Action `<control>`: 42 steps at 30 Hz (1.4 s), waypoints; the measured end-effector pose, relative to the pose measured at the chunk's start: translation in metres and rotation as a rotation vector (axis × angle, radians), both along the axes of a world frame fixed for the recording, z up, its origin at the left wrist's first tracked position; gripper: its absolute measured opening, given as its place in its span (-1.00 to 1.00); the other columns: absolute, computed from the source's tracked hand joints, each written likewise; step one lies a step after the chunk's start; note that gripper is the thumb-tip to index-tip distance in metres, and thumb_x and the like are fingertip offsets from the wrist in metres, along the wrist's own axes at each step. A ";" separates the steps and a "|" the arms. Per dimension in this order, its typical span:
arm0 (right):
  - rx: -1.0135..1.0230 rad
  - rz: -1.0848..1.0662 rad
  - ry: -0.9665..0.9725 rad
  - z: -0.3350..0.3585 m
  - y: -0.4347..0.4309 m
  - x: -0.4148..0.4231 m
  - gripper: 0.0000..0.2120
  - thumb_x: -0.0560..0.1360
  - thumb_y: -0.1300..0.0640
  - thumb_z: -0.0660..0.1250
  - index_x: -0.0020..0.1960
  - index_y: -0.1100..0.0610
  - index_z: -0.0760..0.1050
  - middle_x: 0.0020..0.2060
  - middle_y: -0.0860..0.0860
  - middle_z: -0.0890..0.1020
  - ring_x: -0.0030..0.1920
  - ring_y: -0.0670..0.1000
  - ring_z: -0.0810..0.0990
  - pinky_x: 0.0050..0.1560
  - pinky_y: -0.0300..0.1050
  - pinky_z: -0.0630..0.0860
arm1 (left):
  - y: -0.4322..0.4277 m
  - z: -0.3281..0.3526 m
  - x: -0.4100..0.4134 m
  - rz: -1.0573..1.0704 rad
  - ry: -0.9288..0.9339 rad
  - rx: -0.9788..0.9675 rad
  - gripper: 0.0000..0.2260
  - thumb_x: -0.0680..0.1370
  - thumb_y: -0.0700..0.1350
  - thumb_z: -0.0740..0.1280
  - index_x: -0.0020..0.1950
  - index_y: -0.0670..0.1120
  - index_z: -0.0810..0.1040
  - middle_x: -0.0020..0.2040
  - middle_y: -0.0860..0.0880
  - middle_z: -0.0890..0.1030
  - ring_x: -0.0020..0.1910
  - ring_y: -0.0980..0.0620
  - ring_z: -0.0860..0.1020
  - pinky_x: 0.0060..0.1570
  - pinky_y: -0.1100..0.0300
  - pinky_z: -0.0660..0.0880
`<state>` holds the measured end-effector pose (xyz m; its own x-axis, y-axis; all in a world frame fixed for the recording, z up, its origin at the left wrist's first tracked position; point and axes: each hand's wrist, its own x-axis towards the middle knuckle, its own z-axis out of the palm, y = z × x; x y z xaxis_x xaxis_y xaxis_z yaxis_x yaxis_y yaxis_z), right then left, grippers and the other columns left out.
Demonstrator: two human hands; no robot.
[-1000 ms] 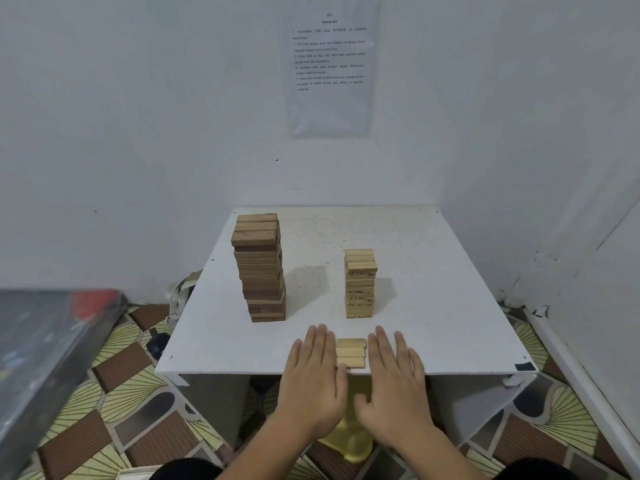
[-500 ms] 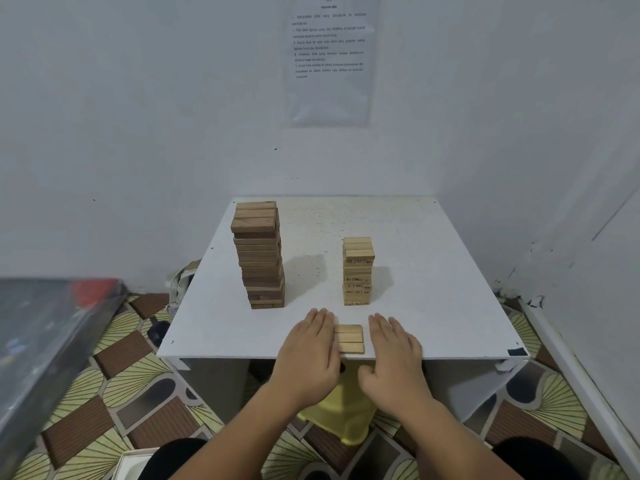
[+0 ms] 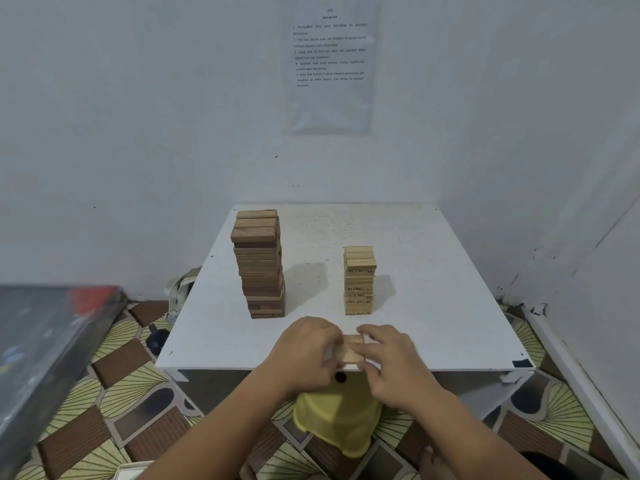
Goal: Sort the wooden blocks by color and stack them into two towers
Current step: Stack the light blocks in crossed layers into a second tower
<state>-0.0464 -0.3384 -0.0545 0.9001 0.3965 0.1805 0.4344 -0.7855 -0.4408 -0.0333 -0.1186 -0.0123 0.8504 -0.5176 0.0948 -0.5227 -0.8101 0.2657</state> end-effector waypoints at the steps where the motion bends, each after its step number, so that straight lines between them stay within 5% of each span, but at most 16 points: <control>1: -0.001 0.009 -0.005 0.000 0.000 0.002 -0.67 0.47 0.01 0.35 0.19 -0.03 0.69 0.29 -0.05 0.58 0.29 0.06 0.50 0.26 0.05 0.39 | 0.000 -0.001 0.001 -0.015 -0.004 0.004 -0.71 0.48 0.12 0.33 0.07 -0.03 0.61 0.02 0.03 0.65 0.02 -0.01 0.56 0.10 0.06 0.50; 5: 0.044 0.043 0.025 0.000 0.000 0.007 -0.69 0.46 0.02 0.37 0.16 0.04 0.70 0.22 -0.06 0.58 0.22 0.04 0.50 0.25 -0.05 0.43 | -0.004 0.001 0.006 -0.010 0.044 0.035 -0.71 0.46 0.17 0.34 -0.01 -0.03 0.57 -0.12 0.04 0.60 -0.12 -0.01 0.53 -0.03 0.02 0.51; 13: 0.240 0.146 -0.050 0.032 -0.009 -0.010 -0.65 0.39 0.04 0.44 0.17 -0.07 0.61 0.08 -0.20 0.54 0.14 -0.15 0.49 0.13 -0.24 0.47 | -0.004 0.026 -0.019 0.023 0.203 -0.230 -0.73 0.40 0.10 0.44 0.05 0.10 0.54 0.02 0.16 0.59 0.02 0.15 0.52 0.03 0.11 0.53; 19: 0.337 0.151 -0.163 0.118 -0.019 0.004 -0.64 0.37 0.12 0.48 0.16 -0.03 0.62 0.12 -0.18 0.58 0.20 -0.13 0.53 0.19 -0.34 0.42 | -0.015 0.104 -0.014 0.023 0.115 -0.420 -0.68 0.40 0.06 0.46 0.12 0.14 0.52 0.05 0.21 0.58 0.10 0.17 0.55 0.06 0.22 0.52; 23: 0.315 0.150 -0.185 0.172 -0.028 0.048 -0.67 0.38 0.11 0.46 0.13 -0.05 0.60 0.06 -0.21 0.61 0.12 -0.09 0.55 0.05 -0.37 0.37 | -0.026 0.146 0.022 0.078 0.054 -0.545 -0.67 0.42 0.02 0.50 0.13 0.17 0.51 0.10 0.23 0.56 0.15 0.21 0.53 -0.05 0.28 0.55; 33: 0.213 0.070 -0.010 0.148 -0.023 0.117 -0.72 0.41 0.04 0.48 0.10 -0.17 0.58 0.04 -0.30 0.58 0.09 -0.30 0.41 0.02 -0.36 0.28 | -0.035 0.116 0.079 0.173 0.066 -0.456 -0.62 0.44 0.09 0.48 0.19 0.14 0.47 0.11 0.28 0.41 0.28 0.23 0.35 0.08 0.11 0.59; 42: 0.209 0.073 0.011 0.134 -0.021 0.124 -0.70 0.40 0.07 0.42 0.10 -0.17 0.58 0.04 -0.32 0.57 0.13 -0.22 0.41 0.03 -0.30 0.32 | -0.031 0.106 0.090 0.163 0.047 -0.365 -0.58 0.43 0.11 0.44 0.25 0.15 0.44 0.16 0.23 0.46 0.33 0.21 0.30 0.13 0.10 0.57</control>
